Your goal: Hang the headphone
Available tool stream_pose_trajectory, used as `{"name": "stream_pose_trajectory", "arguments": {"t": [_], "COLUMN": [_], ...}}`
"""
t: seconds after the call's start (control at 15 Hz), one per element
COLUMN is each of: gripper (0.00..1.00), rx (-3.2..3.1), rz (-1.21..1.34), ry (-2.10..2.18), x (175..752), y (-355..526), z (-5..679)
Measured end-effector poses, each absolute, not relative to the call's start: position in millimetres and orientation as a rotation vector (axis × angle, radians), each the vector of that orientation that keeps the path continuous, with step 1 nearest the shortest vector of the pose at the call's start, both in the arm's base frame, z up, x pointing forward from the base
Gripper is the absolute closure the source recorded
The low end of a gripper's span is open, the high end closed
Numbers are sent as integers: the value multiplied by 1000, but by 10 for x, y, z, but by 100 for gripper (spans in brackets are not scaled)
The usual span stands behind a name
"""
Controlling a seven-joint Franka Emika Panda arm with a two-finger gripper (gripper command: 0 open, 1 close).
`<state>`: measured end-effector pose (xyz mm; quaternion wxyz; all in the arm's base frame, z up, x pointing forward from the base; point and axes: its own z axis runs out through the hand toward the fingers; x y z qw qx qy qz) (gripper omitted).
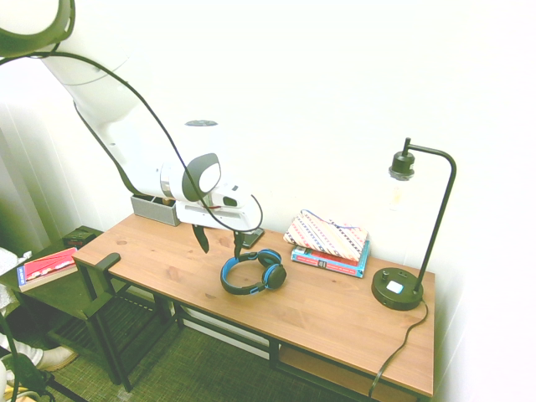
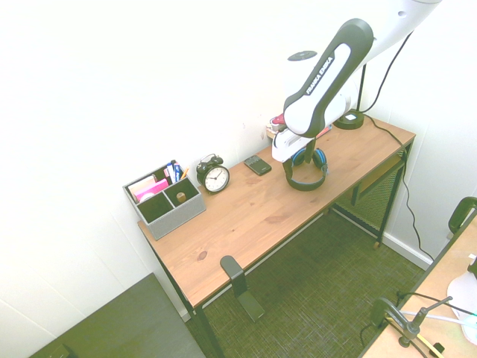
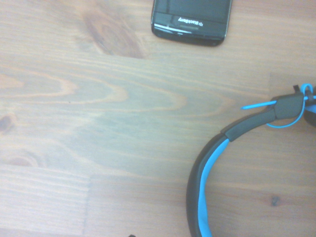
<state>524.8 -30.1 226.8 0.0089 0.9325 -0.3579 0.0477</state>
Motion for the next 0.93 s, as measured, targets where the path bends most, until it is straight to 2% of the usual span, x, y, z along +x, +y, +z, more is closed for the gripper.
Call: {"name": "stream_pose_trajectory", "arguments": {"t": [0.93], "gripper": [100], "rx": [2905], "rz": [87], "ry": [-1073], "x": [5532], "y": [-299], "z": [1756]}}
